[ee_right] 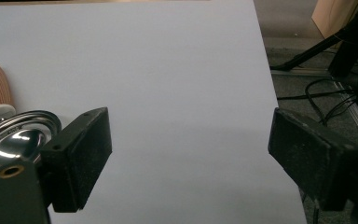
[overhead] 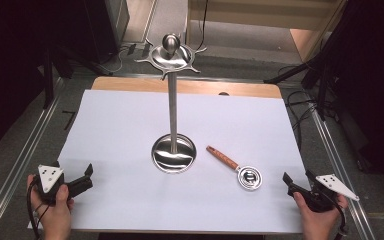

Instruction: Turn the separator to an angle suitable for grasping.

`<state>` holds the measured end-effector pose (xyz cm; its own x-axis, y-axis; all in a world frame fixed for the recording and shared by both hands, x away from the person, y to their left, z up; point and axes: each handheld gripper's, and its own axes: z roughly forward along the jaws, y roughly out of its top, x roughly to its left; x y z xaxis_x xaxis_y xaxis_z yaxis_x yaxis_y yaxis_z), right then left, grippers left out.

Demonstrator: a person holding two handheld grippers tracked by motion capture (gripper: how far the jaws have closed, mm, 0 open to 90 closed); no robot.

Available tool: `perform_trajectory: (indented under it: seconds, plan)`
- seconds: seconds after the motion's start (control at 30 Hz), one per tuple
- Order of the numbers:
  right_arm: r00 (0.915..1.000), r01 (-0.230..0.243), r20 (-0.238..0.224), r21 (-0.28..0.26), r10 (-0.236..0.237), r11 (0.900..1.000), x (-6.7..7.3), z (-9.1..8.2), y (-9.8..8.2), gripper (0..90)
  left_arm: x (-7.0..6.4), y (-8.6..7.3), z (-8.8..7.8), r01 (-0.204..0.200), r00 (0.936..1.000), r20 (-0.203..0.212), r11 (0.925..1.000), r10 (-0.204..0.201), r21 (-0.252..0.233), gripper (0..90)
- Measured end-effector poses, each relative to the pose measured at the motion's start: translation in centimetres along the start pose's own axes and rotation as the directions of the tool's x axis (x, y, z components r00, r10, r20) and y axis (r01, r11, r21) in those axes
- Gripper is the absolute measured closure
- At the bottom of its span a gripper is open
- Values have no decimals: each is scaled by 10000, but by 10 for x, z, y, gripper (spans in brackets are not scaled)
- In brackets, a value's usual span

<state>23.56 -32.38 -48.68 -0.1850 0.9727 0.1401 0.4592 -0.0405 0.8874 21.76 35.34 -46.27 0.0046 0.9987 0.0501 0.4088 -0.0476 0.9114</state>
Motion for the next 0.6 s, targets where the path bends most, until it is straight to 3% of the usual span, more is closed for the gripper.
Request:
perform_trajectory:
  seconds: [0.17,0.27,0.6]
  plan:
    - [10000,38,12,4,-38,10000,0,0,0,158,2,0,-1,121,9999,62,9999,-121,-13,8]
    - [9998,123,-163,69,-122,9999,0,1,0,230,2,0,-1,134,9999,34,9999,-134,-70,8]
    - [9992,383,-154,302,-378,9988,3,2,1,233,1,1,2,61,10000,-28,9998,-60,196,8]
